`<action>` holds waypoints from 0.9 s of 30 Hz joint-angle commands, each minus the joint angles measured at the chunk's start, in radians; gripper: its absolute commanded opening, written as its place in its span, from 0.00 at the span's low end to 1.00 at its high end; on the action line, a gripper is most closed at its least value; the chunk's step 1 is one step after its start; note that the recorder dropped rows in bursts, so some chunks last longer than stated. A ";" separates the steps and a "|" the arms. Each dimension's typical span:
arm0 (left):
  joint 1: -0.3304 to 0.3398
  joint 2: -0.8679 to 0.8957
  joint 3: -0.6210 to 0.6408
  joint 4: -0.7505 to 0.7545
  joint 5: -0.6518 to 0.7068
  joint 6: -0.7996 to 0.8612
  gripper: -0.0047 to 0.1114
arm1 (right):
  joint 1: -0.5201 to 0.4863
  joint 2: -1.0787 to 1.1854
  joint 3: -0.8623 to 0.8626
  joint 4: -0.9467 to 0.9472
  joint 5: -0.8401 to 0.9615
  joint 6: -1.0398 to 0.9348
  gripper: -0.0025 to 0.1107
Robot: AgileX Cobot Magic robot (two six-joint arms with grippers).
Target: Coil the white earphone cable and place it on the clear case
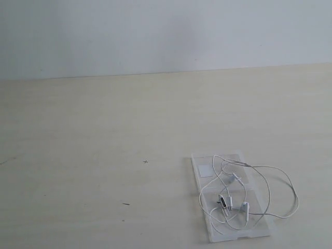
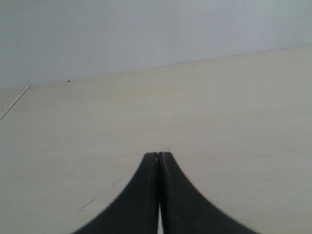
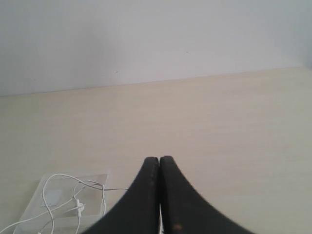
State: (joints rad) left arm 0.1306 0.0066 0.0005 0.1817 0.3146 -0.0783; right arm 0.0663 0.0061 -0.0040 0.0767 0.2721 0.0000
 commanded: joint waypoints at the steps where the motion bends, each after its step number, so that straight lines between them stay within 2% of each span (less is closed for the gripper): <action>1: 0.027 -0.007 -0.001 -0.035 0.006 -0.007 0.04 | -0.005 -0.006 0.004 0.002 -0.005 0.000 0.03; 11: 0.029 -0.007 -0.001 0.014 0.023 -0.001 0.04 | -0.005 -0.006 0.004 0.000 -0.005 0.000 0.03; 16: 0.029 -0.007 -0.001 -0.074 0.032 -0.011 0.04 | -0.005 -0.006 0.004 0.000 -0.005 0.000 0.03; 23: 0.029 -0.007 -0.001 -0.076 0.034 0.085 0.04 | -0.005 -0.006 0.004 0.002 -0.005 0.000 0.03; 27: 0.029 -0.007 -0.001 -0.104 0.039 0.078 0.04 | -0.005 -0.006 0.004 0.002 -0.005 0.000 0.03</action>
State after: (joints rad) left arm 0.1568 0.0066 0.0005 0.1069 0.3497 0.0000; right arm 0.0663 0.0061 -0.0040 0.0767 0.2721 0.0000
